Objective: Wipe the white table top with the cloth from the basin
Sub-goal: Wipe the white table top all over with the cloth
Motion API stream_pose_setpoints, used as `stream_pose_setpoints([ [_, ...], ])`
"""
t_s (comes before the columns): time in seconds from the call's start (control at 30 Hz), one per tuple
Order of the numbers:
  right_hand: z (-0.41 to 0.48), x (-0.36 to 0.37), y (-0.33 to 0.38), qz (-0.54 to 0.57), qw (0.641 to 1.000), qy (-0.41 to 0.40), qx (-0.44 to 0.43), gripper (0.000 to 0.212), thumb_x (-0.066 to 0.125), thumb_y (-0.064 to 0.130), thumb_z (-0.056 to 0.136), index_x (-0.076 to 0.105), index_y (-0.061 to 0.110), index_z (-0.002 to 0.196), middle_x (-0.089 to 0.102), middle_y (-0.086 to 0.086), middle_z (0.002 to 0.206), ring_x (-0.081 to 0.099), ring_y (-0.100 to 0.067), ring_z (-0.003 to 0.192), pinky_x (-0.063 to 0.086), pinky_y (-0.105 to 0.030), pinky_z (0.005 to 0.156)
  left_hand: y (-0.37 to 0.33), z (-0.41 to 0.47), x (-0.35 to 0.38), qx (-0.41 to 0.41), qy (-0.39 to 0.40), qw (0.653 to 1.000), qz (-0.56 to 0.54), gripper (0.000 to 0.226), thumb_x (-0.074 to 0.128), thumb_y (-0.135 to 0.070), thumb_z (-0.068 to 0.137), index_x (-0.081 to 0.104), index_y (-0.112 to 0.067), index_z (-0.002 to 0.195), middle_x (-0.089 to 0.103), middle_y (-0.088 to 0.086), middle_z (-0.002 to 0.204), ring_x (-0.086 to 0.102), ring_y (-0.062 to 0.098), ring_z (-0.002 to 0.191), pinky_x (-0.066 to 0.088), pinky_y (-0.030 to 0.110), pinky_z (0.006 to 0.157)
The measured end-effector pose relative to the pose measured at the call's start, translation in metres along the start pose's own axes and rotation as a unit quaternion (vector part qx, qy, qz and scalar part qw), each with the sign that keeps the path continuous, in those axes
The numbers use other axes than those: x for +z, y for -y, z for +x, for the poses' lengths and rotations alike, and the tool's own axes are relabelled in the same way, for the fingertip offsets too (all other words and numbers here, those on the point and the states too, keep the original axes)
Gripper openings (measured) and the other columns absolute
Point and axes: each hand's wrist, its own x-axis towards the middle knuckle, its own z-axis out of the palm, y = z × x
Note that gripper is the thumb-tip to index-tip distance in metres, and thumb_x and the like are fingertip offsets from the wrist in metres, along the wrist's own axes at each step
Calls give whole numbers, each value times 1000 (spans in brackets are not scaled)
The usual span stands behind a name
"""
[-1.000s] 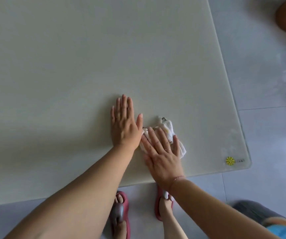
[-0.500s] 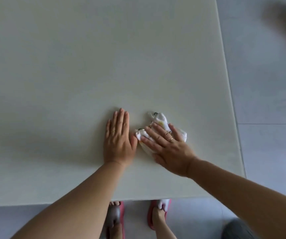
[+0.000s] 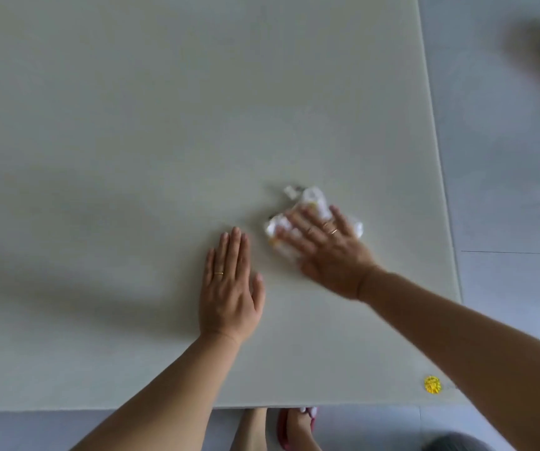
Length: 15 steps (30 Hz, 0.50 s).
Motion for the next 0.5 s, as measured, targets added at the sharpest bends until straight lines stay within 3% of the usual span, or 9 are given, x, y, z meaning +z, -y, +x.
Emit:
stream_pose_setpoints([
  [0.07, 13, -1, -26, 46, 985, 4, 167, 56, 32, 40, 94, 16, 33, 148, 18, 3, 158, 8, -22, 146, 1, -51, 115, -1, 0, -1, -3, 2, 1000, -3, 61, 34, -29, 91, 32, -3, 146, 28, 14, 154, 25, 28, 143, 22, 45, 115],
  [0.13, 31, 0, -4, 97, 937, -20, 335, 62, 36, 37, 93, 9, 35, 149, 6, 6, 159, -2, -18, 147, -9, -50, 113, -1, 1, 0, -3, 5, 1000, -5, 61, 34, -29, 91, 31, -3, 146, 27, 14, 154, 23, 27, 144, 21, 45, 116],
  [0.17, 40, 2, 18, 110, 922, -22, 371, 64, 37, 37, 92, 7, 35, 149, 3, 6, 159, -5, -19, 147, -11, -51, 112, 0, 0, 1, -4, 9, 1000, -3, 61, 34, -29, 91, 31, -3, 146, 27, 14, 155, 22, 27, 144, 21, 45, 116],
  [0.2, 47, 3, 42, 119, 926, -18, 357, 65, 34, 39, 92, 5, 34, 149, 2, 5, 159, -6, -21, 146, -13, -52, 111, 0, 0, 2, -5, 13, 1000, 1, 61, 33, -29, 91, 32, -3, 146, 27, 14, 155, 21, 26, 144, 20, 45, 116],
  [0.27, 48, 5, 73, 103, 968, -1, 228, 59, 26, 43, 95, 9, 32, 150, 8, 3, 159, -1, -25, 146, -4, -57, 114, -1, 0, 1, -9, 18, 1000, 6, 59, 31, -31, 94, 33, -2, 145, 29, 14, 154, 22, 27, 144, 20, 45, 116],
  [0.37, 41, 3, 38, 41, 999, 7, 34, 53, 26, 43, 96, 23, 31, 148, 22, 3, 156, 16, -25, 145, 11, -55, 115, -2, 1, -2, -6, 25, 1000, 1, 58, 31, -31, 94, 35, -1, 143, 32, 16, 152, 25, 29, 143, 23, 46, 115],
  [0.43, 43, 1, -2, 20, 998, 12, 56, 52, 25, 43, 97, 19, 33, 148, 20, 4, 156, 13, -23, 145, 6, -51, 115, -1, 1, -4, -3, 27, 999, -20, 59, 33, -30, 92, 35, -2, 144, 31, 15, 152, 26, 29, 142, 23, 46, 113],
  [0.5, 53, 0, -25, 64, 976, -2, 209, 52, 24, 43, 97, 15, 36, 148, 14, 7, 158, 6, -19, 147, -1, -50, 115, 3, 3, -8, 3, 26, 998, -54, 59, 33, -30, 92, 35, -4, 144, 29, 14, 153, 27, 30, 142, 21, 45, 113],
])
